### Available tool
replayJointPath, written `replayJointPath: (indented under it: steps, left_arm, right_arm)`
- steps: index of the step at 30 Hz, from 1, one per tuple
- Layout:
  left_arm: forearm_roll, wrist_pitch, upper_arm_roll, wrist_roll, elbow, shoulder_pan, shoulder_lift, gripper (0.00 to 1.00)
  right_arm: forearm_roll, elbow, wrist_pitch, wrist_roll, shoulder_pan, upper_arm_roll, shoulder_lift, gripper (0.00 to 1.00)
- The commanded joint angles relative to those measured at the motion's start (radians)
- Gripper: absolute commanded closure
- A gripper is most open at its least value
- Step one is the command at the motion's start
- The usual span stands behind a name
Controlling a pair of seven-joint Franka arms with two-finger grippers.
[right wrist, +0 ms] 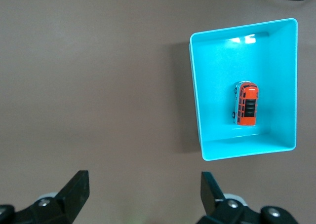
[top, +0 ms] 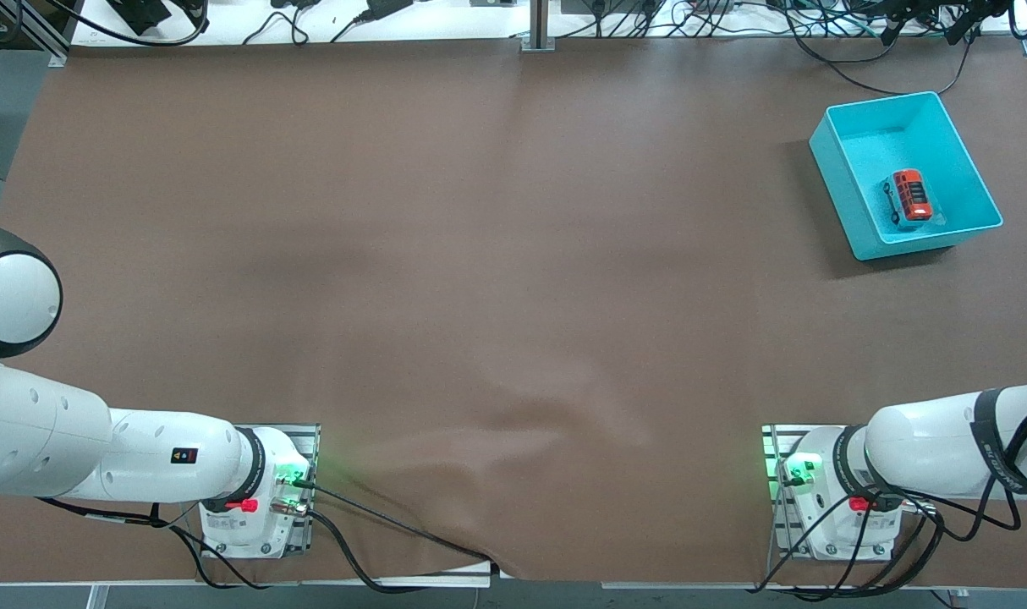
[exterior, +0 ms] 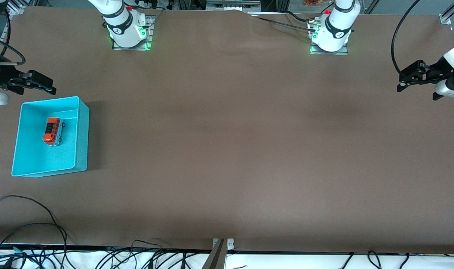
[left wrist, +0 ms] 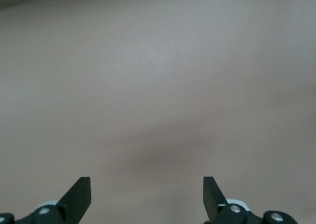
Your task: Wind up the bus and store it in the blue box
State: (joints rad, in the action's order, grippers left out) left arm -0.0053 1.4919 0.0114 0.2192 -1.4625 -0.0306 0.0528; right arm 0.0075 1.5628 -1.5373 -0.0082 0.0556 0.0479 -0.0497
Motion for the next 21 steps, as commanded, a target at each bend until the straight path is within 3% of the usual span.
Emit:
replayJointPath:
  steps: [1, 21]
  left_arm:
    - [-0.022, -0.018, 0.002, -0.008, 0.03, 0.003, 0.015, 0.0]
    - [-0.022, -0.018, 0.001, -0.004, 0.033, 0.001, 0.013, 0.0]
  right_arm:
    - [-0.009, -0.032, 0.016, -0.01, -0.017, -0.002, -0.013, 0.0]
    - [-0.021, -0.032, 0.016, -0.004, -0.019, 0.0, -0.013, 0.0]
